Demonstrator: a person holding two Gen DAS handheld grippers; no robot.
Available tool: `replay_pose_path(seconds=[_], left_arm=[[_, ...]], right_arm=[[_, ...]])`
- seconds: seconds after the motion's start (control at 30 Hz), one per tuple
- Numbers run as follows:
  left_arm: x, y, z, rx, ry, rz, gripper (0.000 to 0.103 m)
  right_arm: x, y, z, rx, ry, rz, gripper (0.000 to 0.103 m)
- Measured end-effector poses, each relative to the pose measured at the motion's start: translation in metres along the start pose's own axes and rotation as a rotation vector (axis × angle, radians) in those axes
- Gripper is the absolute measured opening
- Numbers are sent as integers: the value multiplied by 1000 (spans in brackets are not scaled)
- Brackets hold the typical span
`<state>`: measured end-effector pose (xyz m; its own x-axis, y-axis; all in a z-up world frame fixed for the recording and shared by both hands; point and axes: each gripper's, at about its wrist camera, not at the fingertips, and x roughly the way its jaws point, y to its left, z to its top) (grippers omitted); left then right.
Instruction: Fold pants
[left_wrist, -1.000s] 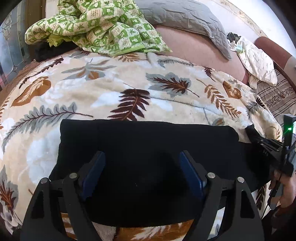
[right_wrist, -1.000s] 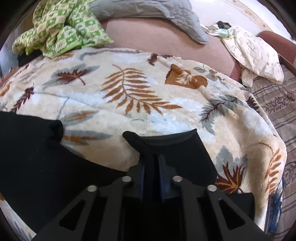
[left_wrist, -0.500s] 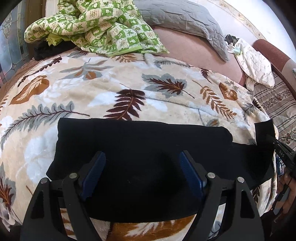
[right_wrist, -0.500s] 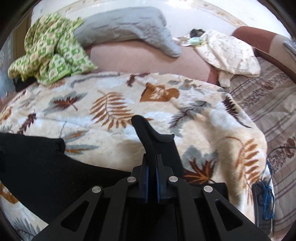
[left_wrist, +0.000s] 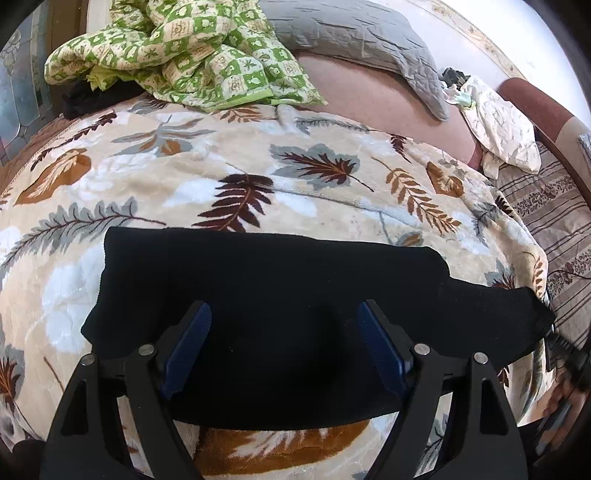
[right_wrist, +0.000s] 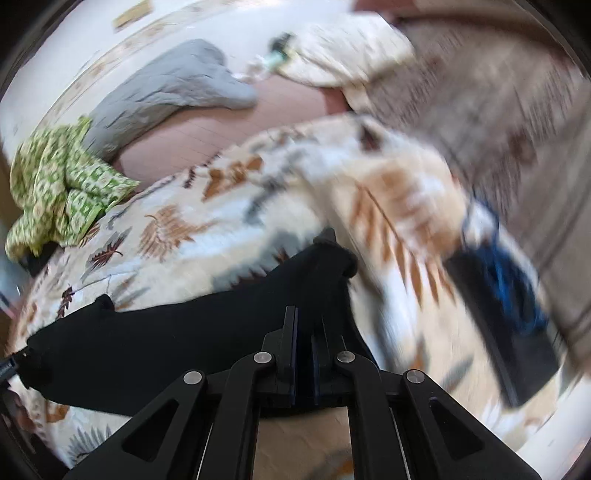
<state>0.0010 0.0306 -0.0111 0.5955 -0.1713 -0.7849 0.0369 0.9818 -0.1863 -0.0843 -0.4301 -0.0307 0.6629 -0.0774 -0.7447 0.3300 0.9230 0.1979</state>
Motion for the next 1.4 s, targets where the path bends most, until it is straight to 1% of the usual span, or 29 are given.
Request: replay_pose_path(seconds=[0.1,0.13,0.17,0.23,0.3,0.37,0.4,0.47,0.5,0.53,0.6,0.63,0.67,0.7,0.73,0.77,0.8,0.83,0.9,0.93,1.0,1.03,1.1,1.17,1.2,1.27,1.3,1.33,1.4], left_arm=[[-5,4,0,-8,0,4,82],[-8,6,0,-9,-2,8,82],[-12,9,1,-11,-7,11,82],[-22,19,3,-27,-23,17,82],[-32,31,5,-49,-43,31,82],[-43,49,7,-83,-64,55,82],[-47,57,7,-101,-71,68,82],[-53,76,6,-141,-76,96,82],[-54,87,5,-164,-76,111,82],[-54,94,4,-181,-74,124,82],[-53,110,0,-225,-63,144,82],[-53,118,-3,-254,-49,143,82],[-52,123,-5,-274,-36,133,82],[-51,128,-8,-289,-24,118,82],[-50,130,-10,-293,-17,113,82],[-51,132,-11,-290,-14,116,82],[-51,133,-12,-286,-12,122,82],[-49,134,-13,-284,-7,123,82],[-43,137,-13,-294,21,100,82],[-40,138,-12,-301,33,91,82],[-30,140,-9,-312,57,77,82],[-26,141,-8,-318,64,83,82],[-15,145,-4,-343,81,86,82],[-6,147,-2,-371,104,53,82],[-1,146,-1,-378,117,24,83],[3,142,1,-365,117,10,84],[4,139,3,-354,118,1,84],[6,137,4,-351,124,-23,84],[9,135,7,-366,140,-87,84]], right_arm=[[20,-24,-17,79,95,9,7],[19,-30,-21,106,82,34,9],[15,-33,-21,124,77,37,12],[6,-34,-17,107,53,-10,21],[-6,-32,-11,69,5,-87,22],[-19,-33,-6,61,-50,-155,22],[-25,-31,-3,49,-78,-173,22],[-30,-26,3,3,-102,-153,22],[-28,-20,4,-21,-97,-129,22],[-22,-13,4,-51,-71,-101,26],[1,-1,1,-91,36,-65,27],[14,4,-4,-108,101,-71,27],[22,8,-5,-126,121,-96,27],[20,16,-7,-152,94,-130,30],[17,22,-6,-162,79,-131,30],[13,31,-4,-160,67,-99,30],[8,42,-2,-156,53,-54,34],[5,53,-1,-166,46,-12,43],[0,96,-5,-251,44,131,57],[-1,114,-7,-286,48,193,59],[-1,170,-23,-405,81,414,60],[0,190,-31,-451,96,472,60],[-3,247,-59,-596,122,584,61],[-7,286,-83,-701,129,667,64],[-9,304,-96,-753,126,690,67],[-12,336,-120,-862,93,702,67],[-14,344,-130,-903,69,703,70],[-16,353,-139,-953,39,692,72],[-15,368,-160,-1075,-25,650,73]])
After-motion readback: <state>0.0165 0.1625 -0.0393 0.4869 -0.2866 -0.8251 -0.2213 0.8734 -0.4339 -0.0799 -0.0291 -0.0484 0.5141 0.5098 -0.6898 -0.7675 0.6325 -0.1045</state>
